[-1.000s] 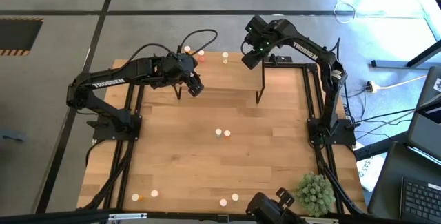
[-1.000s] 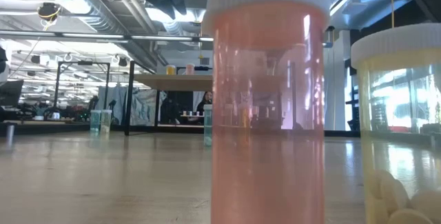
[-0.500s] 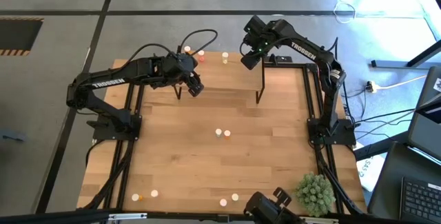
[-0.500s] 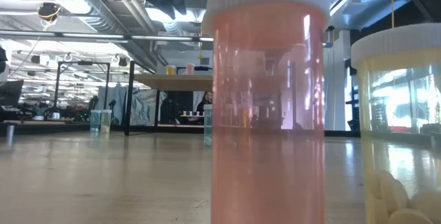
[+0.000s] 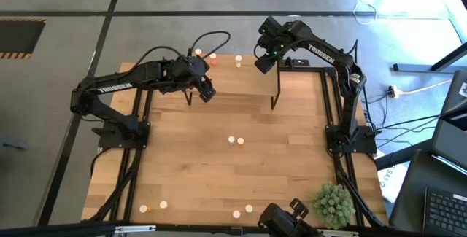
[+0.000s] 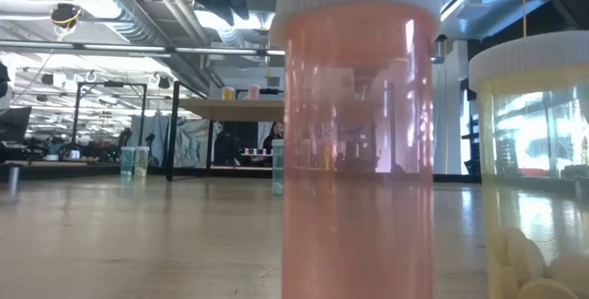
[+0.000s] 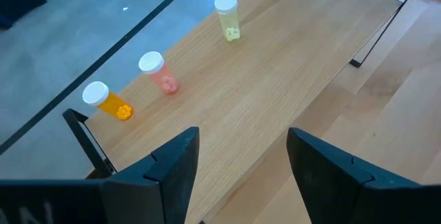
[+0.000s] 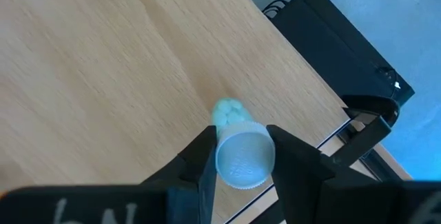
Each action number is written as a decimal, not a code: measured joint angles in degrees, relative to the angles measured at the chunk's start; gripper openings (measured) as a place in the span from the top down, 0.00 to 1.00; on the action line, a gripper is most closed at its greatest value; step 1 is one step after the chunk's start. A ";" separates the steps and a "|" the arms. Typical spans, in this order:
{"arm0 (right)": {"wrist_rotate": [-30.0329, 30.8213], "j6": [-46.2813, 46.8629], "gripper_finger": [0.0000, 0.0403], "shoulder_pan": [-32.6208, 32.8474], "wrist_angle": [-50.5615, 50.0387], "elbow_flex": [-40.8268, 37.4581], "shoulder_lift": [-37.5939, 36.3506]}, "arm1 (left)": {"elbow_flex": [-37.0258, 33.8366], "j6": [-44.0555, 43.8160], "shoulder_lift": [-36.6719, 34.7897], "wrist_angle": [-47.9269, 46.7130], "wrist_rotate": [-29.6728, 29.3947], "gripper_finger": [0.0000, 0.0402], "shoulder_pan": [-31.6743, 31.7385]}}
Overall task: Pick and place medicine bottles onto shelf by color
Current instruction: Put the top right blue pill bottle on the shelf
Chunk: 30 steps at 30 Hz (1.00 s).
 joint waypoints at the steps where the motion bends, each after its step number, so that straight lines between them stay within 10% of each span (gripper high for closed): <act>1: -0.01 -0.24 0.71 0.00 -0.02 0.00 0.00 | -0.01 0.00 0.00 0.00 0.00 0.47 0.00; 30: 1.37 0.62 0.68 0.63 -1.99 0.00 0.00 | -0.01 -0.04 0.00 0.01 0.02 0.47 0.01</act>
